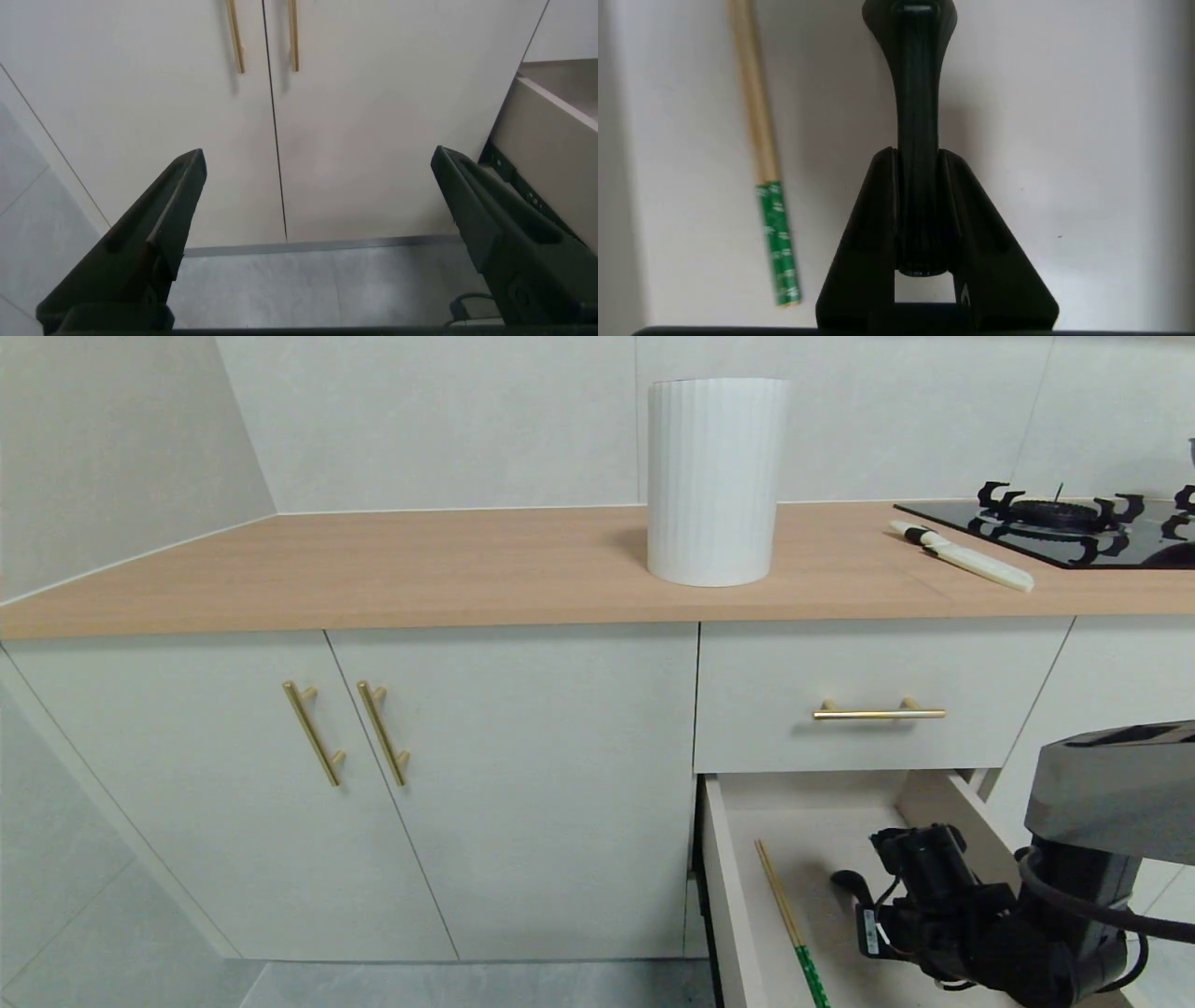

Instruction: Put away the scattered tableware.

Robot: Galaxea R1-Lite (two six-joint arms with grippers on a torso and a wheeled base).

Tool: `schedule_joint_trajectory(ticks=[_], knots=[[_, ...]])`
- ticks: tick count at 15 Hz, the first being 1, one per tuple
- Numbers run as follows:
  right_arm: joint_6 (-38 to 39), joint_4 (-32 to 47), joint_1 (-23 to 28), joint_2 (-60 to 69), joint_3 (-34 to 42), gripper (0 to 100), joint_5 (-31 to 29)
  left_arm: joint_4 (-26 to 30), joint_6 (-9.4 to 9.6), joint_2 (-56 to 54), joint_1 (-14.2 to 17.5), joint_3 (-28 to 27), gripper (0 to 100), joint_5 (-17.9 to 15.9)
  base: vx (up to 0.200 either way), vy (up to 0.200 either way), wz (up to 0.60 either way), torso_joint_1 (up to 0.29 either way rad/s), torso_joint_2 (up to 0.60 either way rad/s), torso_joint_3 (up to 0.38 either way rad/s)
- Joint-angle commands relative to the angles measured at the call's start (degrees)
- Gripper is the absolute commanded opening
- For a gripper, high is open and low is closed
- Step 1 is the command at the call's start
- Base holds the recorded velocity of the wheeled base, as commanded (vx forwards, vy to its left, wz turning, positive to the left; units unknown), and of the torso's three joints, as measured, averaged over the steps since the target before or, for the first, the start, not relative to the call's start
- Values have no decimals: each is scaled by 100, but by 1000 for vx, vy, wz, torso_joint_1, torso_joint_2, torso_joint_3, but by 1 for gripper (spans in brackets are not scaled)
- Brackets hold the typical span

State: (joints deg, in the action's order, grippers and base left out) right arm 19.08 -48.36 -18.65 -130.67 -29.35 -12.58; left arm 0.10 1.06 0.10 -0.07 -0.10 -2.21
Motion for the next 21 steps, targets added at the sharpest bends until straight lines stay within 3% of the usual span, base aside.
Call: schedule_joint_trajectory(ticks=[1,14,15,21], knots=[[-9,2,-33,-310,-62,0,-122,-1,-1,-1,-1,1,100,1,0,0,0,0,0,0],[-18,2,-33,-354,-106,0,-306,-1,-1,-1,-1,1,100,1,0,0,0,0,0,0],[-9,2,-33,-336,-106,100,-298,-1,-1,-1,-1,1,100,1,0,0,0,0,0,0],[-62,2,-33,-257,-53,100,-306,-1,-1,-1,-1,1,100,1,0,0,0,0,0,0]])
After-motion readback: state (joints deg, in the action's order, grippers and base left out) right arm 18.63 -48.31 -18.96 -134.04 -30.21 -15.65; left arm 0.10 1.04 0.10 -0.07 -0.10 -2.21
